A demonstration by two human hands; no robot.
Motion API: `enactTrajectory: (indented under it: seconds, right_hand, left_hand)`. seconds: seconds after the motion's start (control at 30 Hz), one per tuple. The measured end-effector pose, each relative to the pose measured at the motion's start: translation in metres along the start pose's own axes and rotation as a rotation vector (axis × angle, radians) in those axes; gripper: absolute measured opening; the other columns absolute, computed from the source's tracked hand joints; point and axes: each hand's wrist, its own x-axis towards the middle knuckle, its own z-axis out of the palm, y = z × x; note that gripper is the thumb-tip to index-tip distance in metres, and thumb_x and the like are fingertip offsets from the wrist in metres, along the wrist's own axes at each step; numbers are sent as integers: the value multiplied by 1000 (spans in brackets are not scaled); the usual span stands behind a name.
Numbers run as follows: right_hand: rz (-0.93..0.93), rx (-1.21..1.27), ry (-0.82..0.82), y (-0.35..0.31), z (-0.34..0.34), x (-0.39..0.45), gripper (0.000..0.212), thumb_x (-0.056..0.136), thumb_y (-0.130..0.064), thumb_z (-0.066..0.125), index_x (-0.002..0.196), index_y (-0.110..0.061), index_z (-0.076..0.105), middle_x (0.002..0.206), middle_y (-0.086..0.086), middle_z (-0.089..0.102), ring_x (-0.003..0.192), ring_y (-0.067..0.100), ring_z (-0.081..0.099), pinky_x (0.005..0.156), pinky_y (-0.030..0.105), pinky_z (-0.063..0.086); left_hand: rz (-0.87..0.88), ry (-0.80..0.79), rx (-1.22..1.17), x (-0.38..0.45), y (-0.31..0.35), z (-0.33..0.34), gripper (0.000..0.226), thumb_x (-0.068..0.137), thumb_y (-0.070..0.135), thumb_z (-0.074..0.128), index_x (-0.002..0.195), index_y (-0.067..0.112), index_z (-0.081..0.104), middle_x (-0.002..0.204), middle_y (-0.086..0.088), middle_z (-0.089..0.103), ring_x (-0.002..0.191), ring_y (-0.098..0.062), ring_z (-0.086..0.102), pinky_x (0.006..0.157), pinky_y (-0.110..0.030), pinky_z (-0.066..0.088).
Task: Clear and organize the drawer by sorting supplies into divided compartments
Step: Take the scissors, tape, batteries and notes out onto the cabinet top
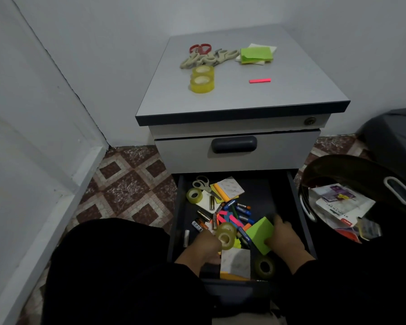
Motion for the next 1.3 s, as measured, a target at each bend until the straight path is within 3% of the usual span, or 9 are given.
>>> enactTrajectory:
  seconds: [0.1,0.17,0.27,0.37,0.5,0.77,0.87,0.97,1.3]
  right_hand:
    - [35,8,-1,-2,-4,1,43,83,-29,70,116,-4,59,119,16,60,108,32,59,81,33,49]
    - [54,91,26,-10,-15,-1,34,89,-32,63,107,-3,63,111,16,64,102,32,61,72,30,44]
    - [81,132,67,-22,-34,0,37,95,-33,54,111,-1,62,114,18,63,106,33,59,72,30,41]
    - [27,33,-111,-31,-41,-8,44,95,-37,56,119,0,62,119,17,62,112,29,58,85,30,45]
    - [-106,147,-414,-26,-16,-24,35,86,-19,70,117,-3,65,105,9,63,94,20,58,86,30,47]
    - [-268,-175,-373,-35,9,-32,53,82,-29,72,131,-18,55,131,7,55,117,23,54,92,30,45]
    - [-304,-248,-303,-36,10,-35,46,79,-32,74,120,-22,54,125,6,53,114,24,52,88,31,44]
    - [-268,-153,-356,-37,10,-35,34,78,-27,74,101,-24,49,110,2,55,103,21,56,76,30,46]
    - [-268,-47,-371,-34,5,-30,31,91,-14,59,122,-12,63,127,8,57,114,21,55,86,25,43]
  left_hand:
    - [-1,9,-17,-2,2,3,23,91,-3,49,74,12,44,71,-3,53,68,-16,59,62,-24,56]
    - [-31,-11,-25,0,2,2,24,89,-5,48,73,11,40,62,-6,56,61,-16,56,70,-29,55]
    - [-57,-44,-31,-4,5,-1,5,90,-4,48,91,0,47,69,-14,59,59,-21,59,67,-34,56]
    - [-31,-50,-10,-6,5,-1,28,93,-2,48,121,-3,44,79,-18,55,59,-22,59,51,-30,53]
    - [-36,-46,27,-10,5,0,37,95,0,44,130,-6,38,73,-18,54,56,-22,56,52,-30,50]
    - [-16,-32,84,-14,4,-2,39,98,6,39,135,-6,33,74,-13,55,59,-20,55,56,-30,51]
    - [82,67,225,-16,5,-5,40,94,7,47,133,0,40,98,-15,60,79,-28,65,67,-36,55]
    - [265,194,442,-21,6,-8,31,90,14,51,120,15,45,119,-11,59,106,-31,58,87,-31,40]
    - [439,154,679,-2,4,-1,49,93,17,45,138,35,44,133,-14,45,120,-33,49,99,-39,45]
